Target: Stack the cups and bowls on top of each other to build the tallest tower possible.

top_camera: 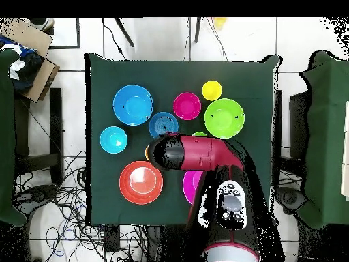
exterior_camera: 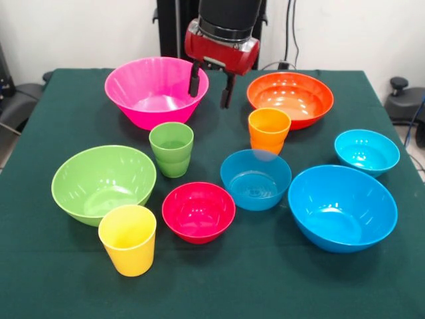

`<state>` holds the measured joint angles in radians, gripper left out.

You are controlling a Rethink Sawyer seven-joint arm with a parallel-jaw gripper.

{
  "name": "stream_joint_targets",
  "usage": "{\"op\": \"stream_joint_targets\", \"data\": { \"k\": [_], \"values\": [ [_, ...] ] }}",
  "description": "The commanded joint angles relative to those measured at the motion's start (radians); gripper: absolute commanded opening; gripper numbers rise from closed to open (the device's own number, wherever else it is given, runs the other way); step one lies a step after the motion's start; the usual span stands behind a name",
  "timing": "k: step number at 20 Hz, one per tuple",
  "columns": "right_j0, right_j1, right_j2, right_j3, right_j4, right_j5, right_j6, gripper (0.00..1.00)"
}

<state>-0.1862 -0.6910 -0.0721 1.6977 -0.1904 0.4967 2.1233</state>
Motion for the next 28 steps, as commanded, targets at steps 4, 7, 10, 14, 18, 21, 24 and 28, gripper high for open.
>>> {"op": "stream_joint_targets", "data": {
  "k": [4, 7, 10, 14, 18, 21, 24, 28],
  "values": [
    [0.018, -0.027, 0.023, 0.088, 0.054, -0.034, 0.147, 1.00],
    [0.011, -0.018, 0.022, 0.084, 0.062, -0.038, 0.136, 1.00],
    [0.009, -0.003, 0.021, 0.075, 0.064, -0.050, 0.130, 1.00],
    [0.004, 0.003, 0.019, 0.060, 0.070, -0.038, 0.118, 1.00],
    [0.006, -0.019, 0.015, 0.066, 0.076, -0.014, 0.109, 1.00],
    [0.006, -0.053, 0.012, 0.075, 0.085, 0.029, 0.096, 1.00],
    [0.003, -0.096, 0.011, 0.080, 0.096, 0.086, 0.076, 1.00],
    [0.011, -0.146, -0.003, 0.074, 0.104, 0.160, 0.060, 1.00]
  ]
}}
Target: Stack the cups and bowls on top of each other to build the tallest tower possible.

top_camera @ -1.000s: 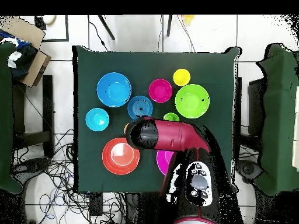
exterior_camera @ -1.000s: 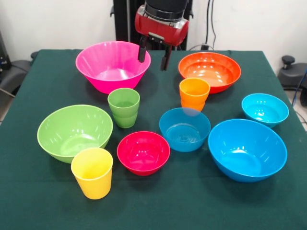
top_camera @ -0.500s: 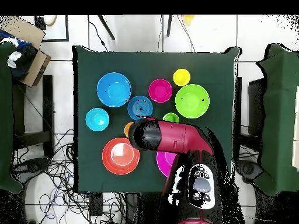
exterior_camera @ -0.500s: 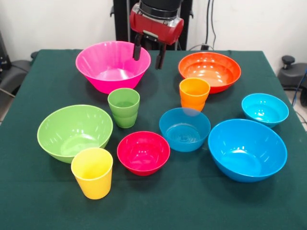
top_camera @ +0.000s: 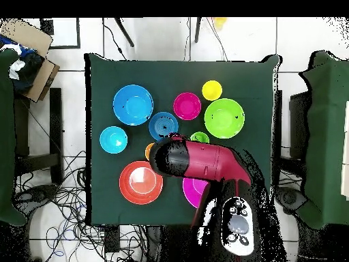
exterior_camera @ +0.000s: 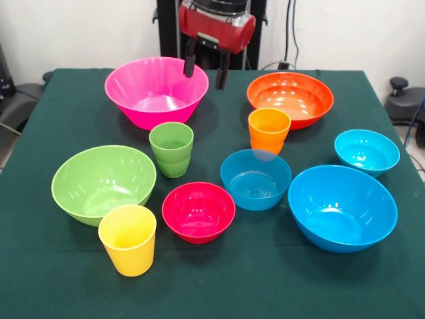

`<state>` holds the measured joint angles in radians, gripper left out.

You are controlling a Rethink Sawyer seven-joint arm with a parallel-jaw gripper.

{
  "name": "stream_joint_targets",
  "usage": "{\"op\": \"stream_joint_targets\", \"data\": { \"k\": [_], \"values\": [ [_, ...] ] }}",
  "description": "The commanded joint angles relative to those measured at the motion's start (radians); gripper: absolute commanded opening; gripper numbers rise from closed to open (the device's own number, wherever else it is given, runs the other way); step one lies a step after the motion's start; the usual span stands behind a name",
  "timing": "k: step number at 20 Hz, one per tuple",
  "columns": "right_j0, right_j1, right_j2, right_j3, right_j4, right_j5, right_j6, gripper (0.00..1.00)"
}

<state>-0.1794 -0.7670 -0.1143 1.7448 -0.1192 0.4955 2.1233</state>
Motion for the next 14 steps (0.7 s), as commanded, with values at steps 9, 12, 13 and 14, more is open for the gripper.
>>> {"op": "stream_joint_targets", "data": {
  "k": [9, 12, 13, 14],
  "values": [
    [0.006, -0.129, 0.026, 0.033, 0.033, 0.232, 0.046, 1.00],
    [0.006, -0.150, 0.025, 0.037, 0.031, 0.256, 0.044, 1.00],
    [0.009, -0.156, 0.025, 0.038, 0.031, 0.264, 0.046, 1.00],
    [0.009, -0.161, 0.024, 0.037, 0.030, 0.273, 0.044, 1.00]
  ]
}}
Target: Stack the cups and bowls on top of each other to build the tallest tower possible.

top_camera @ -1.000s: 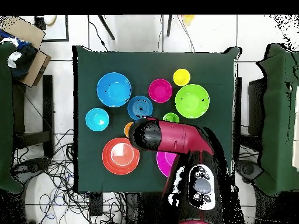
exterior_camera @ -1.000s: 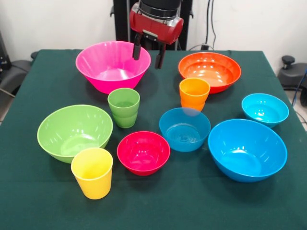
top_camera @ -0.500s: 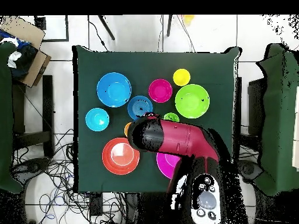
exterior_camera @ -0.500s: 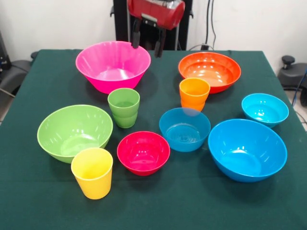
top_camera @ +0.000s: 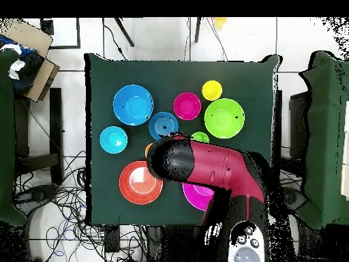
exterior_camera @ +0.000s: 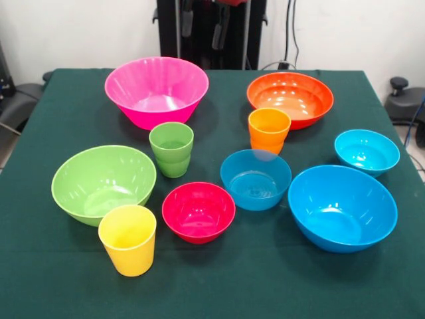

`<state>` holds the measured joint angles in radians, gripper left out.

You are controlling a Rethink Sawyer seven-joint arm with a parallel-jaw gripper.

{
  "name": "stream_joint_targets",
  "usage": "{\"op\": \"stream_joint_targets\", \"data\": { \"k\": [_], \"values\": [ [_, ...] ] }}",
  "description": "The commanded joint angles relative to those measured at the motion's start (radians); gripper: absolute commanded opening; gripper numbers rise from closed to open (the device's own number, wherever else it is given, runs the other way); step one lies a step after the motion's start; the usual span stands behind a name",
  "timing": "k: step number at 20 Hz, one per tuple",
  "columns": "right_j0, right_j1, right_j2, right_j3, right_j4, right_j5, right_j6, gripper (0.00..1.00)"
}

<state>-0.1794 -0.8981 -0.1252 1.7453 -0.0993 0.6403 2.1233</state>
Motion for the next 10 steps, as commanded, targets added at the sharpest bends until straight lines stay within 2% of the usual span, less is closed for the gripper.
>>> {"op": "stream_joint_targets", "data": {
  "k": [1, 10],
  "values": [
    [0.011, -0.036, 0.035, 0.039, 0.010, 0.134, 0.046, 1.00],
    [0.013, -0.047, 0.038, 0.049, 0.010, 0.122, 0.064, 1.00]
  ]
}}
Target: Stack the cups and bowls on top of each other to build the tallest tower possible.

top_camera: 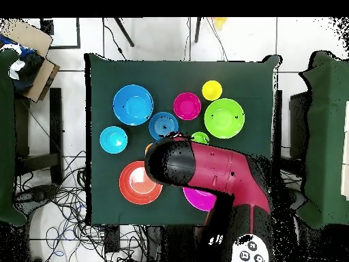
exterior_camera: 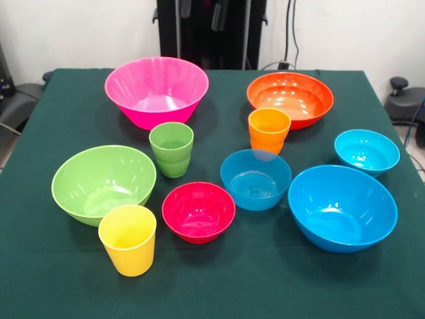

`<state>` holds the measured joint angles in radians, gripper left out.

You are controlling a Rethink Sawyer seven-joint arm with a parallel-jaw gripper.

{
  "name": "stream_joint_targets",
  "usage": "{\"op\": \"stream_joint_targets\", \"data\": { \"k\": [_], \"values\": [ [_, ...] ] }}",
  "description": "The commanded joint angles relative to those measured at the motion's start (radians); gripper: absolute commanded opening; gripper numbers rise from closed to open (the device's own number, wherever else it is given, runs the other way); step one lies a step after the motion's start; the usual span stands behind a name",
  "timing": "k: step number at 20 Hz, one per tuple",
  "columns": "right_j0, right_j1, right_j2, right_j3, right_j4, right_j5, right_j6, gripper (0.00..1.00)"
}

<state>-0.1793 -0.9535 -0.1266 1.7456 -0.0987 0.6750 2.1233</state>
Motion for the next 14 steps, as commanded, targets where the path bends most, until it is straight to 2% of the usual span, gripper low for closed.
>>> {"op": "stream_joint_targets", "data": {
  "k": [1, 9, 14],
  "values": [
    [0.012, 0.010, 0.041, 0.049, 0.011, 0.083, 0.064, 1.00],
    [0.030, -0.051, 0.027, 0.030, 0.010, 0.164, 0.058, 1.00],
    [0.033, -0.123, 0.026, -0.031, 0.014, 0.312, 0.028, 1.00]
  ]
}}
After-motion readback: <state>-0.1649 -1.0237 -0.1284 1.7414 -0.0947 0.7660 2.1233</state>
